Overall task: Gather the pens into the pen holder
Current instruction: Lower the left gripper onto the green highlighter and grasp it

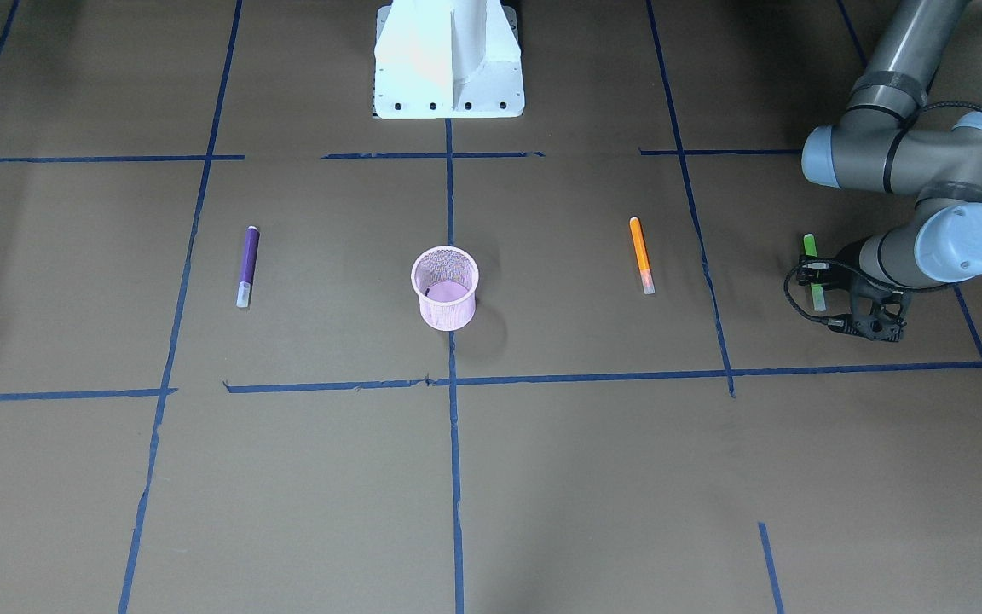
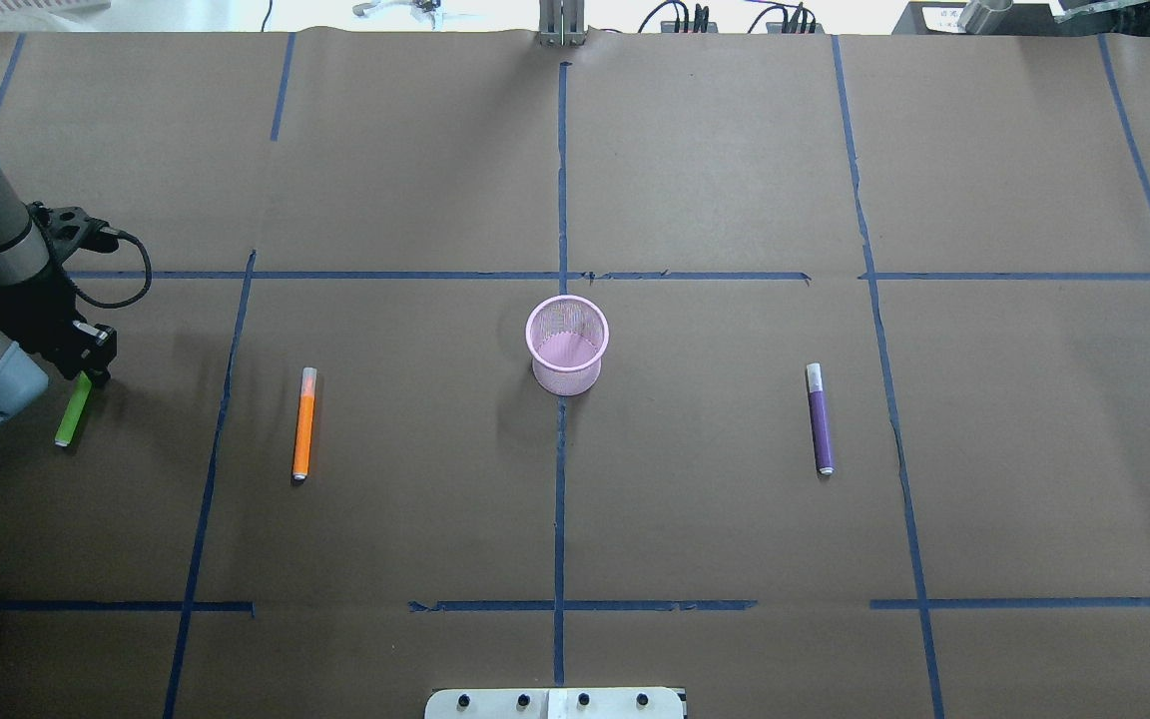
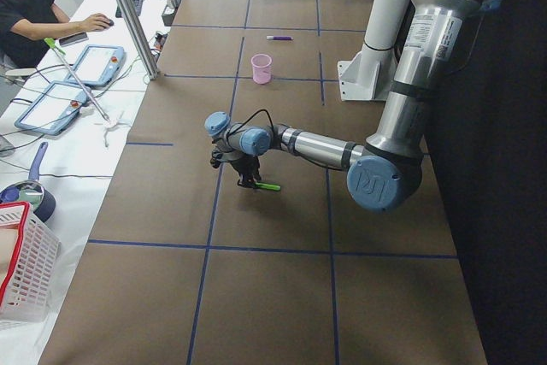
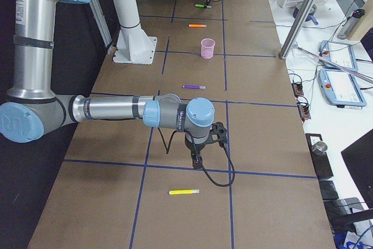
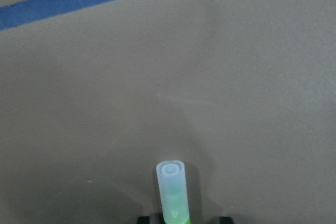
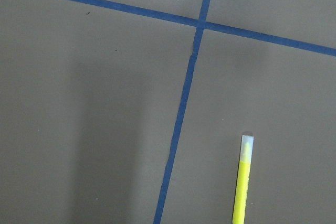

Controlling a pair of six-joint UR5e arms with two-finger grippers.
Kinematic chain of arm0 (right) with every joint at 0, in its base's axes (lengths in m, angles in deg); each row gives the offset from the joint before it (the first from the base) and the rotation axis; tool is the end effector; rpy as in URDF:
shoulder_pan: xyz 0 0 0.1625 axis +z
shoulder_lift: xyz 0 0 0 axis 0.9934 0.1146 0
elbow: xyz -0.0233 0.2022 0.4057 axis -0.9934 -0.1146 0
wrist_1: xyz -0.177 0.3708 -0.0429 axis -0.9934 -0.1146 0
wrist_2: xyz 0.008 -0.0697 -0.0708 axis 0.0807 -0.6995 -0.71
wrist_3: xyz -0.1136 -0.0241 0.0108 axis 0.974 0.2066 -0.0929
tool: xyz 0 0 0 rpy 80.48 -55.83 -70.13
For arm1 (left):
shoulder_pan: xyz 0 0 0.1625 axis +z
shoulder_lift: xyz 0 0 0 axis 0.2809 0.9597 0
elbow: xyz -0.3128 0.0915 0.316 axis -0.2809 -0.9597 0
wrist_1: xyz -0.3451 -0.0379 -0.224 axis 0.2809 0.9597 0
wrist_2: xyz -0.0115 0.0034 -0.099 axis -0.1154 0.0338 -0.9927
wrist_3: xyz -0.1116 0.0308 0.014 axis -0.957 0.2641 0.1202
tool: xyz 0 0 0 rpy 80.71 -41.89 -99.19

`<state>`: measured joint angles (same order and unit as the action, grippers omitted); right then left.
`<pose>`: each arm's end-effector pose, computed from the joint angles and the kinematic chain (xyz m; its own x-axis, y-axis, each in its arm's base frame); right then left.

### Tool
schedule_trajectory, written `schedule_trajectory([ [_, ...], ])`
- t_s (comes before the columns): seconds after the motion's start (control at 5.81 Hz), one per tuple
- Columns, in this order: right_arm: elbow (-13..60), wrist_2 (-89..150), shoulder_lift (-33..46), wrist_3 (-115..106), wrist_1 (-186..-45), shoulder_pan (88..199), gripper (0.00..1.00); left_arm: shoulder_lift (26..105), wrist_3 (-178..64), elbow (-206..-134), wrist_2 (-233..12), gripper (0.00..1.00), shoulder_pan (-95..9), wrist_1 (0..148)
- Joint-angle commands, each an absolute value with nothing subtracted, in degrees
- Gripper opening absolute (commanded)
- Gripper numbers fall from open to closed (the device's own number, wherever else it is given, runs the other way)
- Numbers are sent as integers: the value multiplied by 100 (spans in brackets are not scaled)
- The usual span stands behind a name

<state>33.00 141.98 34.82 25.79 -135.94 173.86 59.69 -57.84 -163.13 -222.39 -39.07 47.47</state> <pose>0.0550 -0.4200 0.6697 0.6945 -0.2025 0.6905 0.1667 0.9788 0.1195 0.2999 -0.5285 0.6215 0.6808 0.2490 -0.6889 -0.3964 0.9161 -0.0605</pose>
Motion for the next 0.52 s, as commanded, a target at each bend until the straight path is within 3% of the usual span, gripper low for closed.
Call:
schedule_trajectory([
  [0.0, 3274, 14196, 3473, 2583, -13594, 17386, 100, 5986, -5617, -16317, -22237, 2, -3906, 4692],
  [0.34, 3256, 14196, 3421, 2574, -13585, 17377, 100, 6178, -5617, -16788, -22237, 0, -3923, 4674],
])
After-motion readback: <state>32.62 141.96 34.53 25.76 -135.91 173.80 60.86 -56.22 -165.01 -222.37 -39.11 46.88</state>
